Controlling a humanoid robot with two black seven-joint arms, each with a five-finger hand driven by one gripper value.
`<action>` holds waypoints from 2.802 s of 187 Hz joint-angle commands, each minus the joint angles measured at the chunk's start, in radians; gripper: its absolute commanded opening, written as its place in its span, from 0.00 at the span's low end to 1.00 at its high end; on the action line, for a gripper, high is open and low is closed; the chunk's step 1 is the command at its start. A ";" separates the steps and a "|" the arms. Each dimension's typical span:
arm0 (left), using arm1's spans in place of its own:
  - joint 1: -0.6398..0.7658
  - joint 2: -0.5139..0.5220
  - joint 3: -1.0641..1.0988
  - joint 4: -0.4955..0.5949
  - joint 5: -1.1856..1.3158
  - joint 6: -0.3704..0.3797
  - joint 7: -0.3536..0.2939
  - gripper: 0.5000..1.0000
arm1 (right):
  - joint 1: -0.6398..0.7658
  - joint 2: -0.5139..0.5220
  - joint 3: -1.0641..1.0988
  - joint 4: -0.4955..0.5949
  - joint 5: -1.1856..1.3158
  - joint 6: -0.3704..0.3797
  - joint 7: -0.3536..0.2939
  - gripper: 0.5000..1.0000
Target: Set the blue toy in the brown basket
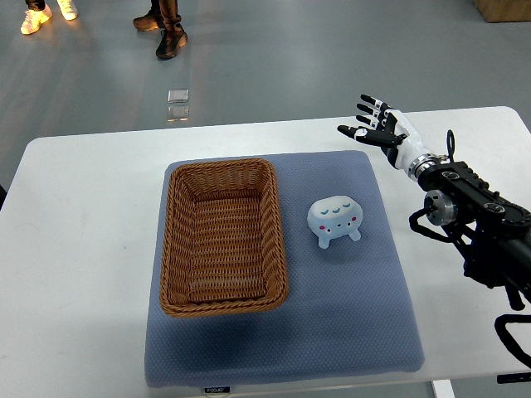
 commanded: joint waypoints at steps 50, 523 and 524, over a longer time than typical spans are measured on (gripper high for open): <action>-0.001 0.000 0.000 -0.002 0.000 0.000 0.001 1.00 | 0.002 0.001 -0.005 0.000 -0.003 -0.001 0.000 0.85; -0.001 0.000 0.000 0.001 0.000 0.000 0.001 1.00 | 0.298 -0.362 -0.634 0.304 -0.646 0.455 0.249 0.85; -0.001 0.000 0.000 0.001 0.000 0.000 0.001 1.00 | 0.298 -0.362 -0.634 0.304 -0.646 0.455 0.249 0.85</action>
